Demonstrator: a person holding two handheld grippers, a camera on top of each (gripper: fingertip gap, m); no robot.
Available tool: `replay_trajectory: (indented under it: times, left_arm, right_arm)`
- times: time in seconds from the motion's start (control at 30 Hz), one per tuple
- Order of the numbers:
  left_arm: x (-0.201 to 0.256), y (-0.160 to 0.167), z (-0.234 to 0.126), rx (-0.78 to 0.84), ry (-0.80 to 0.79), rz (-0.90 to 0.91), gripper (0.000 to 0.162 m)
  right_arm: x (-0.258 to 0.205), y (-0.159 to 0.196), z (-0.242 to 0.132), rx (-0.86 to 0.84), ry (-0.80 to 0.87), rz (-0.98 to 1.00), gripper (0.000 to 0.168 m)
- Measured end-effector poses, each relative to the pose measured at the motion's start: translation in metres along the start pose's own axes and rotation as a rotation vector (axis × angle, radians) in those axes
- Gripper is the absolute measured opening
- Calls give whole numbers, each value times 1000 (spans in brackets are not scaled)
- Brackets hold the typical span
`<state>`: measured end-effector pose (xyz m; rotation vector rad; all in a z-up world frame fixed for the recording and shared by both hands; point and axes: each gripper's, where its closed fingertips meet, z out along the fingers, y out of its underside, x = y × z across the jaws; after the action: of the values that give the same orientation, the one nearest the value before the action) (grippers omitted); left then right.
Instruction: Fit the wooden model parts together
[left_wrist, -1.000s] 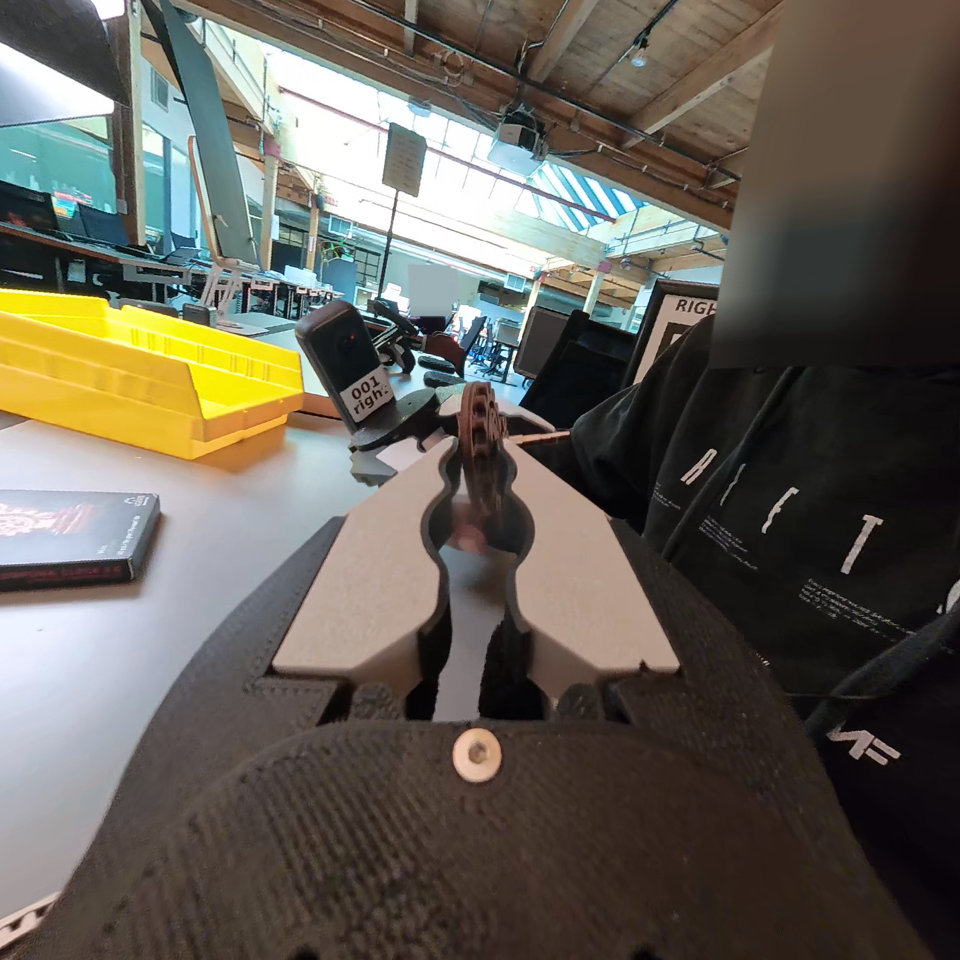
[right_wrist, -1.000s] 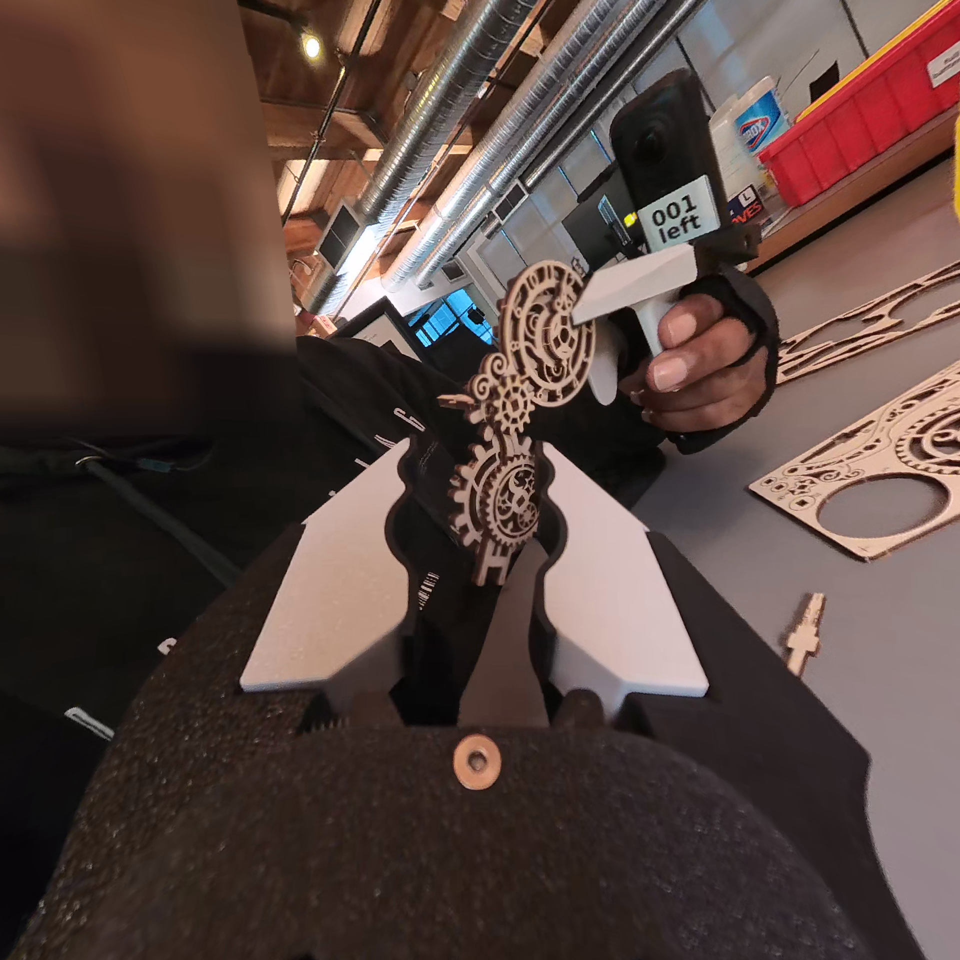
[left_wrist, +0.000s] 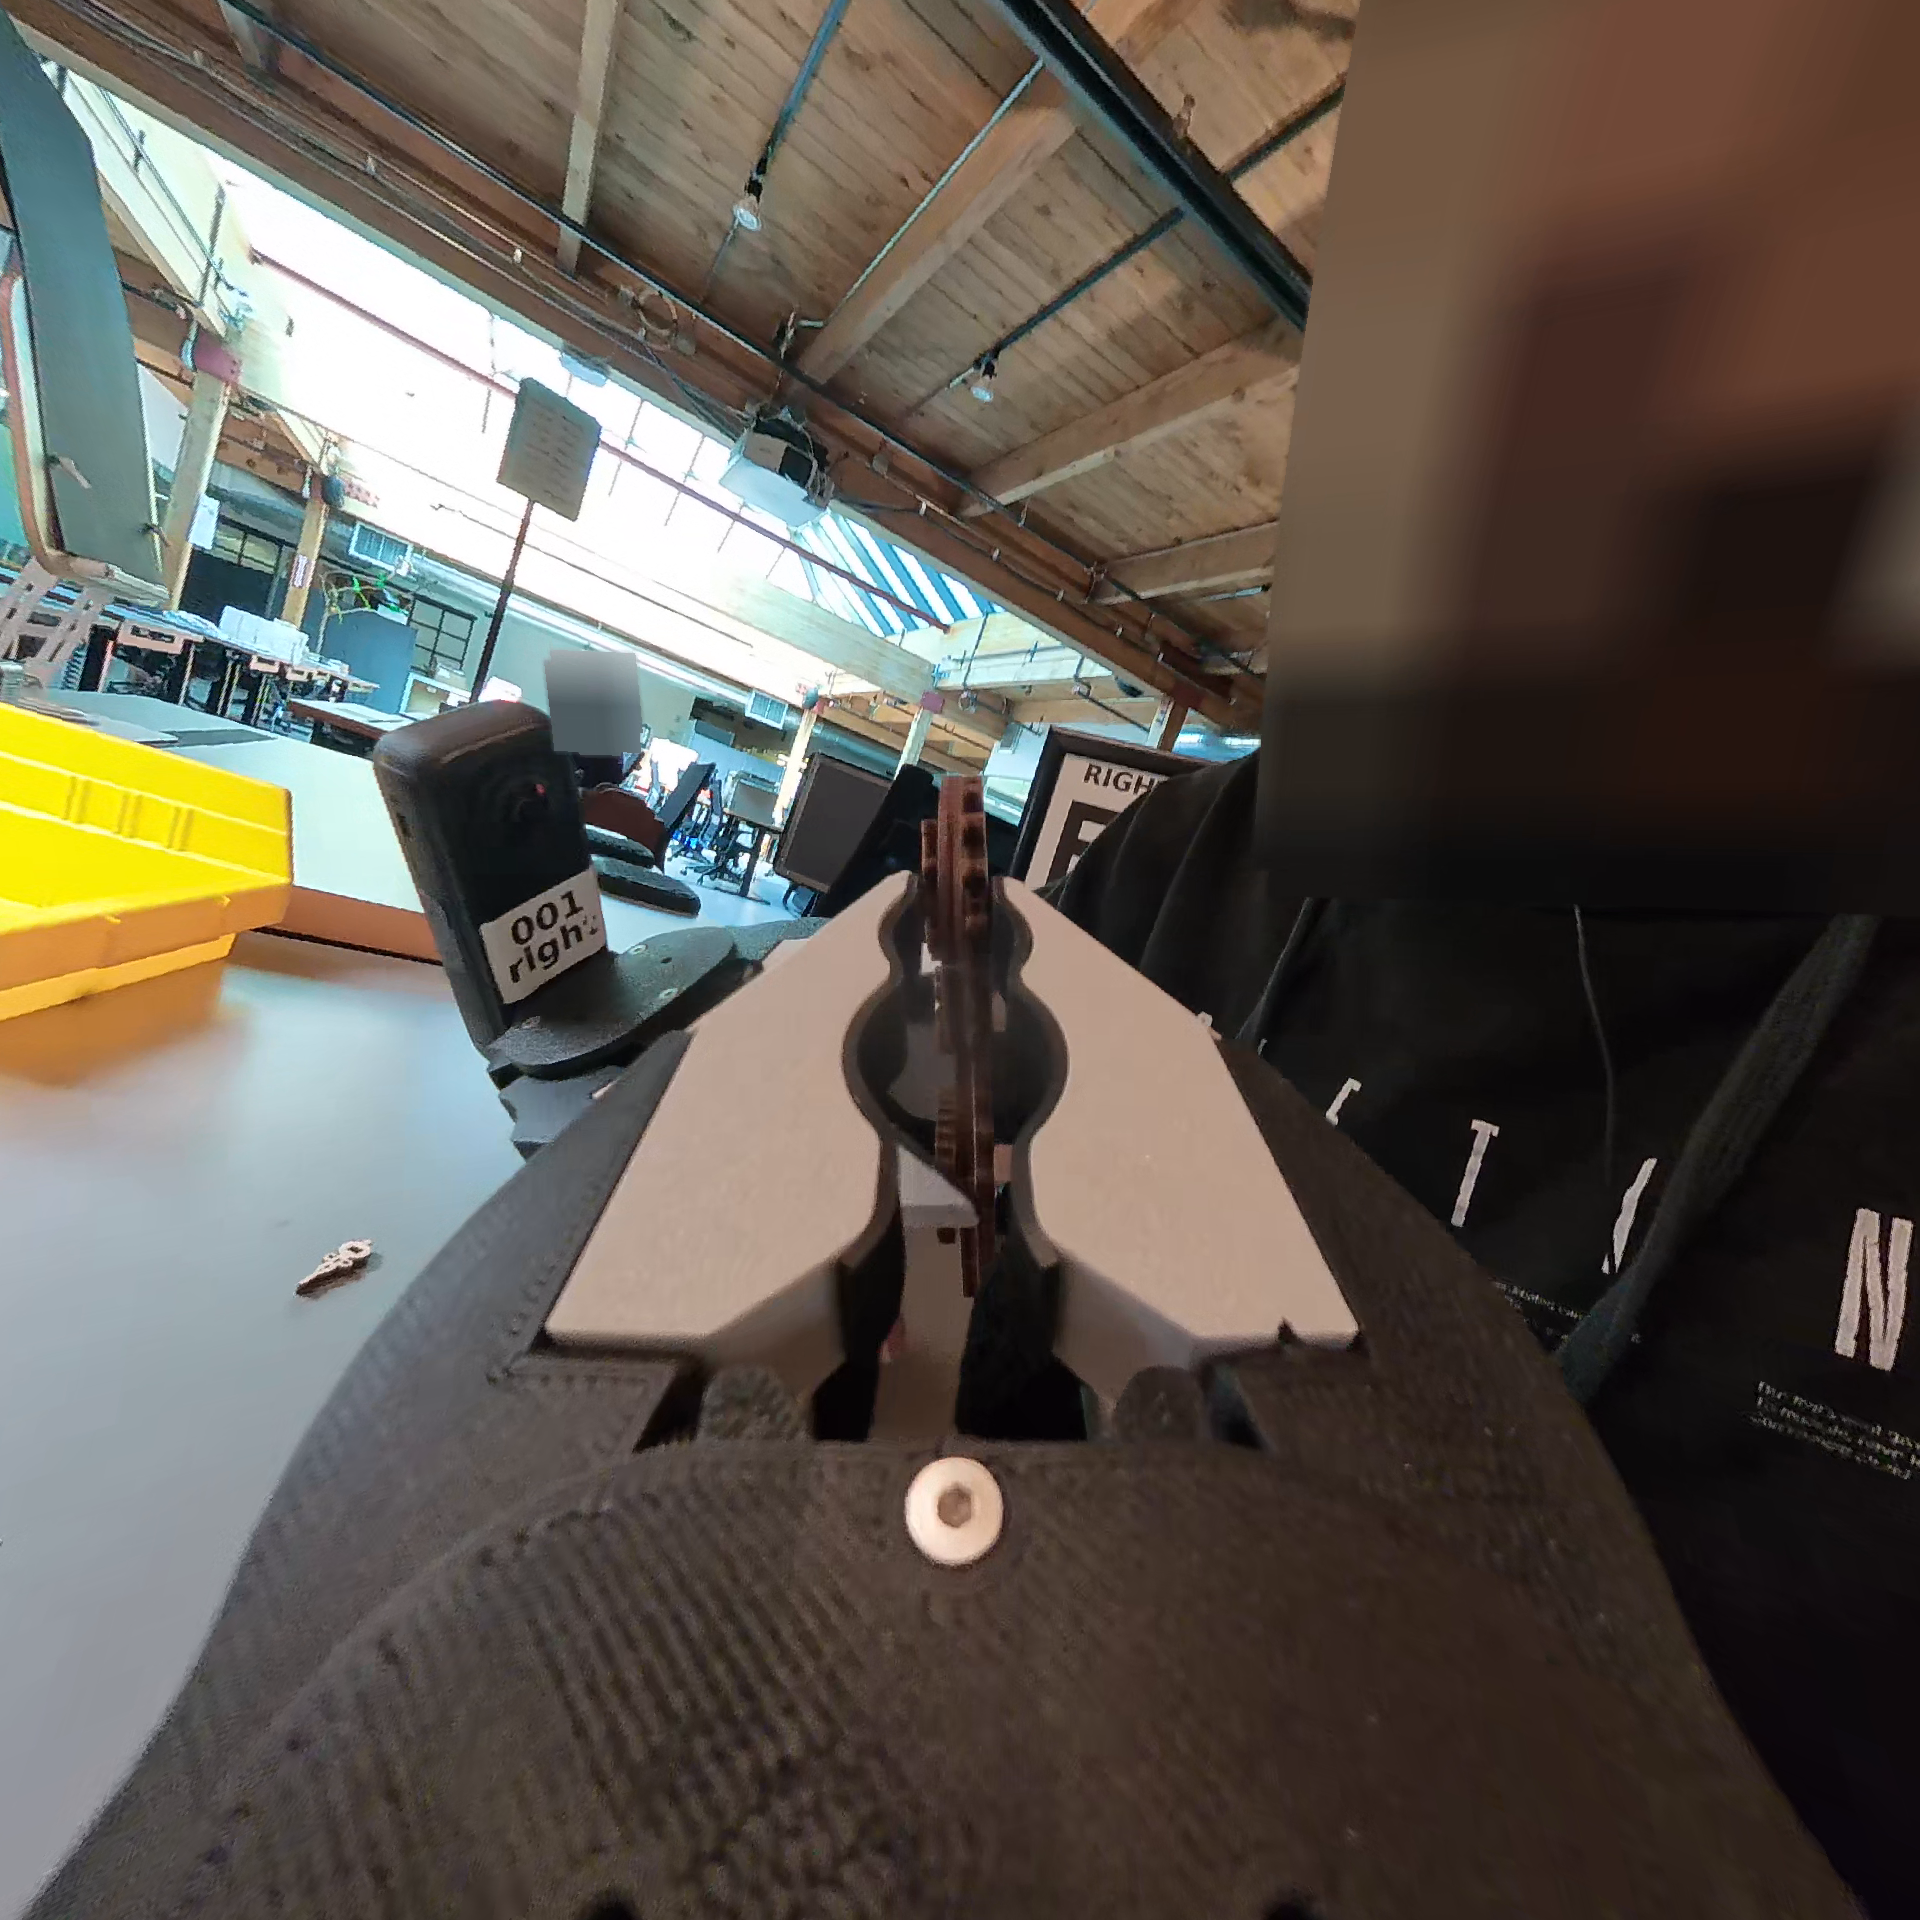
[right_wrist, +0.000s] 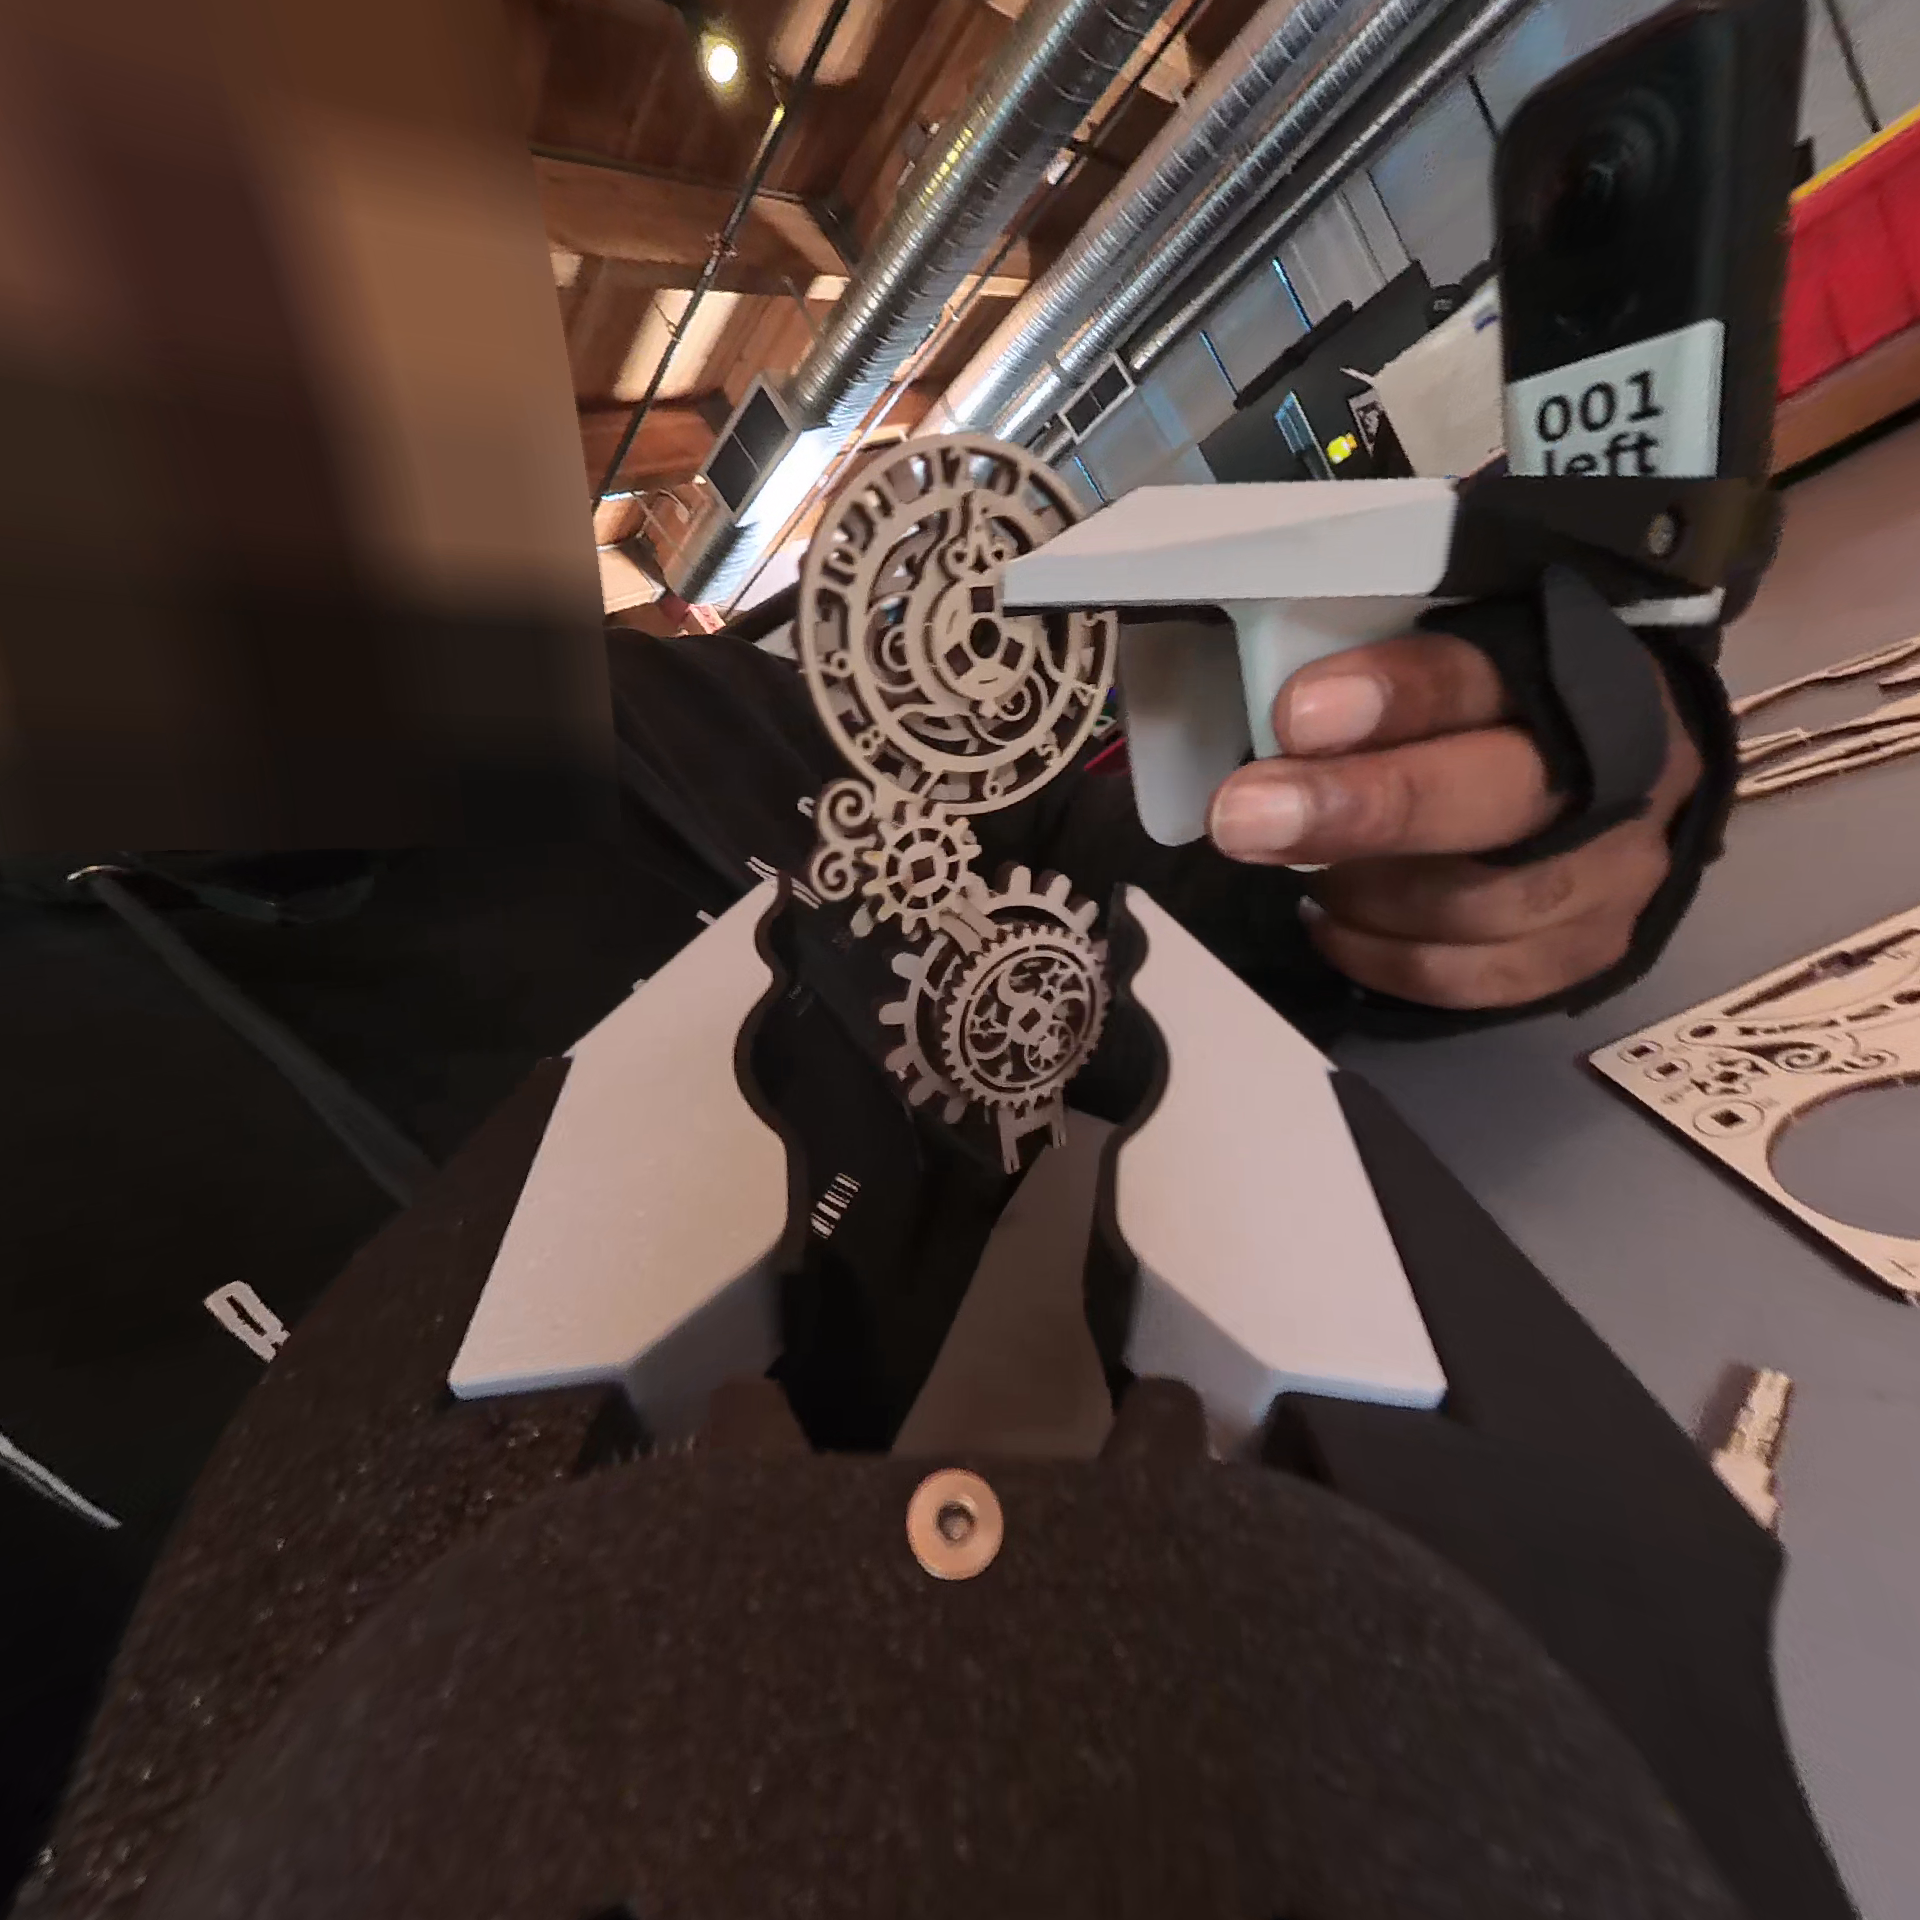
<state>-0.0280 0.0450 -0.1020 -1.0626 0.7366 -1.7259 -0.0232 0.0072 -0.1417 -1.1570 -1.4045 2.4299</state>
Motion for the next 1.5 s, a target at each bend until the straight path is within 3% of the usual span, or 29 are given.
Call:
replay_trajectory:
  times: [0.07,0.37,0.47,0.6,0.73,1.0,1.2,1.5]
  left_arm:
    - [-2,-1,0,22,4,-19,10]
    - [-16,-3,-9,39,-68,-36,11]
    - [-24,-10,-16,67,-125,-32,20]
    - [-32,-13,-24,66,-187,-21,19]
    - [-48,-17,-38,65,-314,-7,33]
    - [-63,-4,-48,-19,-444,-26,29]
    - [-70,24,-38,-197,-521,45,27]
    - [-83,52,-28,-328,-593,45,17]
  right_arm:
    - [-4,-1,-1,5,-19,-1,47]
    - [-2,-10,-9,46,-14,38,33]
    - [1,-14,-13,61,11,42,32]
    - [5,-16,-16,66,37,39,32]
    - [8,-17,-22,52,85,8,30]
    - [36,-11,-45,-87,348,-101,30]
    - [62,1,-63,-247,581,-193,30]
    - [75,11,-69,-377,723,-285,30]
